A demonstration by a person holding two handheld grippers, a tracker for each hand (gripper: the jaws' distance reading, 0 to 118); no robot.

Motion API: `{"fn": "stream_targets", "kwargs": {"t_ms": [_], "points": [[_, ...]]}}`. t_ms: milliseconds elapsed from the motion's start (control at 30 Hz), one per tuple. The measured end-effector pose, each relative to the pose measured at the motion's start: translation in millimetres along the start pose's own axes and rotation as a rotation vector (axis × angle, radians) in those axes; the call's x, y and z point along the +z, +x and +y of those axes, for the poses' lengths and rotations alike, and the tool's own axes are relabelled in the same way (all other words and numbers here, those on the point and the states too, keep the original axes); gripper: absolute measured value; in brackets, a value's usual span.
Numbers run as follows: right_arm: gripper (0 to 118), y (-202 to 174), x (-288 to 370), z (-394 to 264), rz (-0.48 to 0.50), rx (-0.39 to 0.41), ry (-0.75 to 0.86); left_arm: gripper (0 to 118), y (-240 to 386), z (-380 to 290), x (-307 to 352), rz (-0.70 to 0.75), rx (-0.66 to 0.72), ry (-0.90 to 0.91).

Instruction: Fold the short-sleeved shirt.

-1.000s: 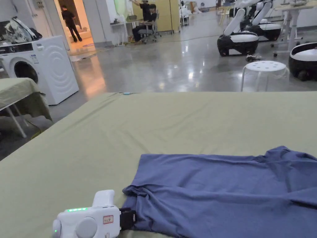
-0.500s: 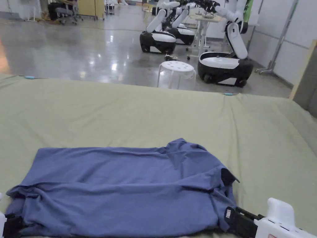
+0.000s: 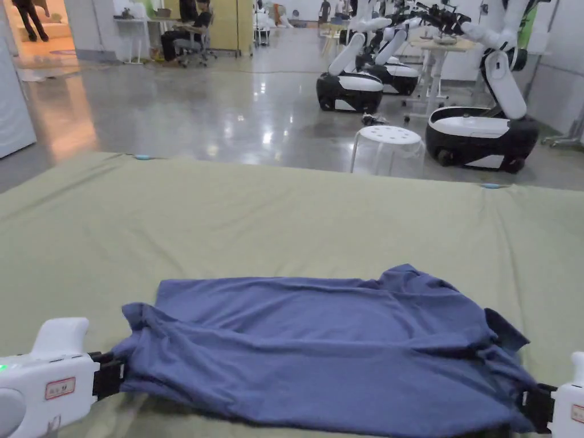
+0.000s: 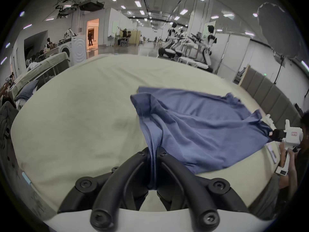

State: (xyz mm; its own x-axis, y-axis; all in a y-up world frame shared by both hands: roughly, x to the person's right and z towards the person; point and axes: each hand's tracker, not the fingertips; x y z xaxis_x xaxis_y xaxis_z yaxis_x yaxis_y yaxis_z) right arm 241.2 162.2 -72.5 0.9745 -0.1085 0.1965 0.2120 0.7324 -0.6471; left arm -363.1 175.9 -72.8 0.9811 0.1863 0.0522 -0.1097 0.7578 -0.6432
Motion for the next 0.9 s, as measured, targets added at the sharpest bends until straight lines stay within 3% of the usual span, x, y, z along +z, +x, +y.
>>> {"fn": "stream_targets", "kwargs": {"t_ms": [100,300,500,633,767,800,900], "points": [[10,-6,54,-15,0.041,-0.043,0.033,6,-8,-6,28,-0.048,0.035,0.007],[10,4,127,-65,-0.031,-0.017,0.037,6,-19,-59,83,-0.049,0.055,-0.017],[10,23,138,-98,-0.042,-0.052,0.008,6,-41,-109,91,-0.054,0.121,-0.073],[15,28,117,-113,-0.035,-0.070,-0.013,23,-41,-122,87,-0.060,0.137,-0.048],[36,32,126,-114,-0.007,-0.082,0.070,51,-29,-115,117,0.039,0.035,0.184],[39,30,136,-113,0.014,-0.059,0.121,59,-22,-110,130,0.060,0.000,0.259],[51,16,172,-111,0.029,0.056,0.344,61,13,-94,169,0.104,-0.123,0.416]]}}
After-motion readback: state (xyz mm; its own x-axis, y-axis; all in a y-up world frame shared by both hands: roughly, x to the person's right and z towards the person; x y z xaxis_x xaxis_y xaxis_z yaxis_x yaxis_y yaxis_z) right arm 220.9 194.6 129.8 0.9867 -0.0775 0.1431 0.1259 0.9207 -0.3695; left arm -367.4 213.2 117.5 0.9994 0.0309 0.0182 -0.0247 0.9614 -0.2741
